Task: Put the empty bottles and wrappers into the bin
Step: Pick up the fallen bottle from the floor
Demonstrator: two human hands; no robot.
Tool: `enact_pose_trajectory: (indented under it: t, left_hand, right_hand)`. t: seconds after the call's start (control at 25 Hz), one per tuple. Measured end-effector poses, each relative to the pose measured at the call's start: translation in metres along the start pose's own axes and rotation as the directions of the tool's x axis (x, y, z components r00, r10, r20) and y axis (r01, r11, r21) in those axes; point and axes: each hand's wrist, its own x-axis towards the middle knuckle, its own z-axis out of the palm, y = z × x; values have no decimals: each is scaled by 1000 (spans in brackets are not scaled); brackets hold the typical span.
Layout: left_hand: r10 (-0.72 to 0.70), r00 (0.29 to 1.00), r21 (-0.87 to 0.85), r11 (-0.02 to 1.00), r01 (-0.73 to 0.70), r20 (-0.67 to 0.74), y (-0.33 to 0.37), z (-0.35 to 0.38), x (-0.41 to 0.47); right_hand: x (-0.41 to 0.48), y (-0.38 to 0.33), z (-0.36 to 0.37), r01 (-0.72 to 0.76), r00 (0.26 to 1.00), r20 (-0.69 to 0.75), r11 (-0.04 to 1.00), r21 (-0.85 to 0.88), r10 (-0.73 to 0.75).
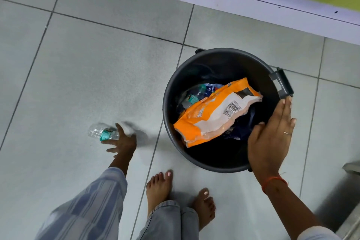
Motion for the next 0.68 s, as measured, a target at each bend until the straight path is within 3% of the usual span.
enact_pose_trajectory:
  t: [0.08,0.12,0.2,0.24,0.32,0.36,0.48,0.56,0.6,0.68]
  left_hand:
    - [-91,995,-3,996,91,-52,-5,15,25]
    - [-89,996,9,996,89,26,-4,30,39]
    - [24,981,-66,998,-12,193,-28,71,46]
    - [57,983,-71,996,-45,174,-67,81,44]
    - [316,940,3,948,-319,127,-126,115,3]
    - [360,925,31,930,-367,123,-145,120,-26]
    - [370,831,-60,923,-381,417,-136,113,-31]
    - [461,821,-34,877,-479,338,-109,90,-45]
    - [541,815,-40,837,-546,207,-69,48,-64]
    - [697,717,-101,713,-694,-2,15,-40,-120]
  right_hand:
    - [-6,9,-1,30,1000,0,1000,7,-30]
    - [-10,16,-3,51,999,-2,999,0,-51]
    - [-17,29,-8,89,996,15,996,-17,-89]
    - [-16,30,-8,110,994,31,994,-11,-109]
    - [-6,18,-2,132,990,56,991,6,-132]
    - [0,9,2,137,989,60,991,-4,-137]
    - [6,-8,7,129,990,60,989,-79,-124]
    - [5,-10,6,118,991,83,987,-113,-109]
    - [5,-10,5,110,990,97,986,-124,-99]
    - [5,-12,3,113,988,122,983,-146,-95]
